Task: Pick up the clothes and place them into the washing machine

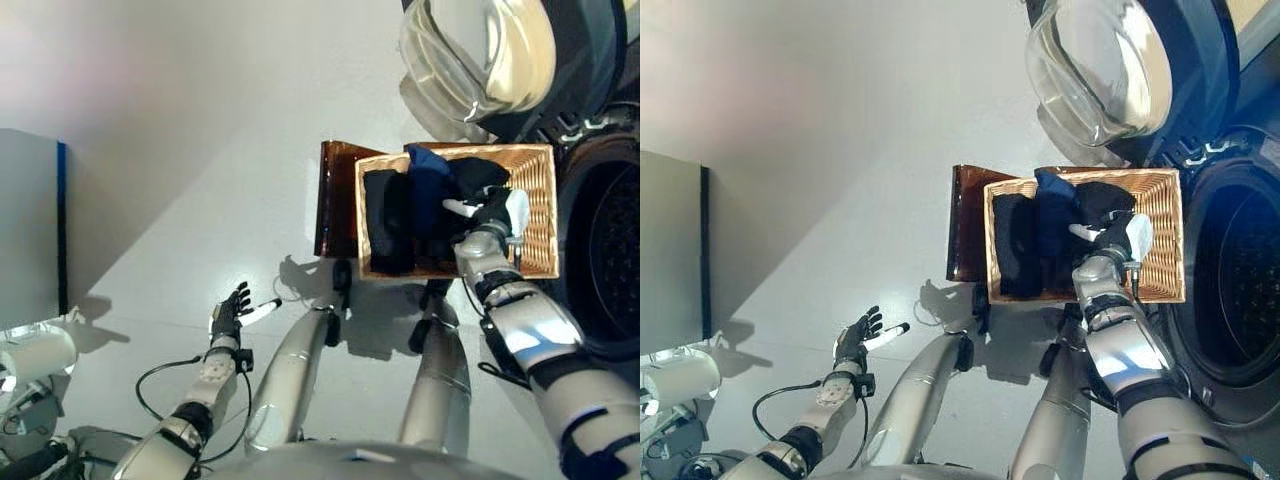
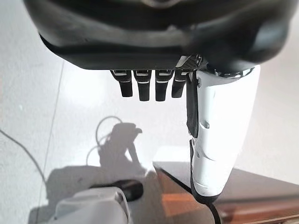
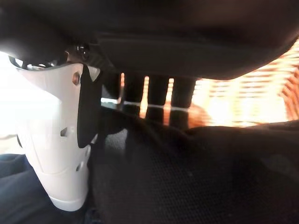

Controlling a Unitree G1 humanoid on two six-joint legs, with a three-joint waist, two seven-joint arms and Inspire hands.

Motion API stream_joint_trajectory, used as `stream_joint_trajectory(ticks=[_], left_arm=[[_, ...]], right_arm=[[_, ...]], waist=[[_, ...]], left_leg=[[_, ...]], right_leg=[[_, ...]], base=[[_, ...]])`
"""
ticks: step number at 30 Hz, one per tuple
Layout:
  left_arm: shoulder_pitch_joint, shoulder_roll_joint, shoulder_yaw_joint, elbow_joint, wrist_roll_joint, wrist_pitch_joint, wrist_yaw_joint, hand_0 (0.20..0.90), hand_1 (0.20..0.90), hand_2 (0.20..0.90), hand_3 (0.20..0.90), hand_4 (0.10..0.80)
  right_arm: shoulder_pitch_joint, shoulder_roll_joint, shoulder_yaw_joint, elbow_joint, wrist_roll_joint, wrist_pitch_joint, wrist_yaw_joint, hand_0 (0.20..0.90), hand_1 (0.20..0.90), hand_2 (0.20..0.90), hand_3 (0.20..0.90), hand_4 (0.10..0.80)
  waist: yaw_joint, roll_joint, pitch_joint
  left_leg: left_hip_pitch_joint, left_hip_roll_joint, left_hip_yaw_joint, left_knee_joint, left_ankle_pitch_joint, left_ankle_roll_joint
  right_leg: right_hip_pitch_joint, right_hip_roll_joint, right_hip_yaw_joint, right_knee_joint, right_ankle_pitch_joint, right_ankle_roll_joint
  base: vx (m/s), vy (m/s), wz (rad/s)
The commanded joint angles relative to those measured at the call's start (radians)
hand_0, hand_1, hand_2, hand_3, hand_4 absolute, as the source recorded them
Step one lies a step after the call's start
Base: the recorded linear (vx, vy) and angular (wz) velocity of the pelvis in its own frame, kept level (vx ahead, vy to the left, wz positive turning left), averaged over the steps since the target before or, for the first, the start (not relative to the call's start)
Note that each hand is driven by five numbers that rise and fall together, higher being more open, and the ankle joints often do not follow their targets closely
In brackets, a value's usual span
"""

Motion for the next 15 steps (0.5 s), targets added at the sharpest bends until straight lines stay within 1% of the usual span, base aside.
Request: stream_joint_trajectory(ticks=[1, 5, 7, 8, 9, 10, 12, 13, 14, 15], left_arm=[[0.012, 0.035, 0.048, 0.084, 0.020, -0.007, 0.008, 0.900, 0.900, 0.900, 0.900, 0.800], [0.030, 0.035, 0.051, 0.091, 0.022, -0.003, -0.001, 0.900, 0.900, 0.900, 0.900, 0.800], [0.054, 0.032, 0.052, 0.097, 0.022, 0.000, -0.015, 0.900, 0.900, 0.900, 0.900, 0.800], [0.054, 0.032, 0.051, 0.097, 0.022, 0.000, -0.016, 0.900, 0.900, 0.900, 0.900, 0.800], [0.069, 0.033, 0.050, 0.088, 0.022, -0.002, -0.019, 0.900, 0.900, 0.900, 0.900, 0.800], [0.084, 0.032, 0.048, 0.073, 0.018, -0.006, -0.025, 0.900, 0.900, 0.900, 0.900, 0.800], [0.130, 0.035, 0.034, 0.017, 0.012, -0.011, -0.045, 0.900, 0.900, 0.900, 0.900, 0.800], [0.131, 0.035, 0.034, 0.016, 0.012, -0.010, -0.045, 0.900, 0.900, 0.900, 0.900, 0.800], [0.159, 0.037, 0.023, -0.017, 0.001, -0.012, -0.062, 0.900, 0.900, 0.900, 0.900, 0.800], [0.164, 0.038, 0.015, -0.025, 0.000, -0.013, -0.066, 0.900, 0.900, 0.900, 0.900, 0.800]], right_arm=[[-0.008, -0.063, -0.021, -0.082, 0.001, -0.050, -0.011, 0.200, 0.200, 0.200, 0.200, 0.300], [0.022, -0.093, -0.075, -0.103, 0.046, -0.065, -0.006, 0.200, 0.200, 0.200, 0.200, 0.300], [0.048, -0.117, -0.137, -0.129, 0.112, -0.092, -0.003, 0.200, 0.200, 0.200, 0.200, 0.300], [0.050, -0.117, -0.137, -0.130, 0.112, -0.092, -0.004, 0.200, 0.200, 0.200, 0.200, 0.300], [0.063, -0.116, -0.162, -0.161, 0.145, -0.109, -0.004, 0.200, 0.200, 0.200, 0.200, 0.300], [0.078, -0.120, -0.189, -0.193, 0.177, -0.126, -0.003, 0.200, 0.200, 0.200, 0.200, 0.300], [0.109, -0.113, -0.227, -0.241, 0.236, -0.157, 0.009, 0.200, 0.200, 0.200, 0.200, 0.300], [0.110, -0.113, -0.228, -0.241, 0.236, -0.157, 0.009, 0.200, 0.200, 0.200, 0.200, 0.300], [0.133, -0.095, -0.256, -0.270, 0.288, -0.180, 0.017, 0.200, 0.200, 0.200, 0.200, 0.300], [0.143, -0.084, -0.270, -0.278, 0.323, -0.198, 0.025, 0.200, 0.200, 0.200, 0.200, 0.300]], waist=[[0.000, -0.006, -0.018], [-0.014, -0.001, -0.026], [-0.032, 0.008, -0.035], [-0.031, 0.008, -0.035], [-0.038, 0.012, -0.037], [-0.046, 0.018, -0.036], [-0.056, 0.030, -0.039], [-0.056, 0.030, -0.039], [-0.063, 0.037, -0.042], [-0.066, 0.041, -0.044]], left_leg=[[0.033, 0.004, -0.033, -0.093, 0.001, -0.093], [0.076, 0.006, -0.023, -0.107, -0.001, -0.094], [0.122, 0.009, -0.012, -0.124, -0.003, -0.095], [0.124, 0.009, -0.012, -0.124, -0.002, -0.095], [0.141, 0.010, -0.007, -0.136, -0.001, -0.096], [0.145, 0.011, 0.004, -0.148, 0.028, -0.091], [0.179, 0.012, 0.017, -0.171, 0.032, -0.090], [0.181, 0.012, 0.017, -0.172, 0.032, -0.090], [0.201, 0.013, 0.025, -0.186, 0.034, -0.090], [0.208, 0.013, 0.030, -0.191, 0.035, -0.090]], right_leg=[[0.088, 0.033, 0.001, 0.069, -0.168, 0.004], [0.131, 0.039, 0.014, 0.042, -0.163, 0.006], [0.172, 0.039, 0.026, 0.016, -0.158, 0.010], [0.174, 0.040, 0.026, 0.015, -0.158, 0.010], [0.187, 0.040, 0.030, 0.006, -0.156, 0.011], [0.192, 0.039, 0.027, -0.014, -0.125, 0.006], [0.217, 0.043, 0.040, -0.039, -0.118, 0.010], [0.219, 0.043, 0.040, -0.039, -0.118, 0.010], [0.234, 0.044, 0.048, -0.055, -0.116, 0.012], [0.240, 0.044, 0.052, -0.062, -0.114, 0.013]], base=[[0.038, -0.008, -0.02], [0.025, 0.005, -0.05], [0.034, 0.022, -0.05], [0.023, 0.031, -0.13], [-0.084, 0.041, -0.16], [-0.082, 0.057, -0.26], [-0.054, 0.039, -0.27], [-0.014, 0.021, -0.22], [-0.003, 0.019, -0.25], [-0.005, 0.019, -0.29]])
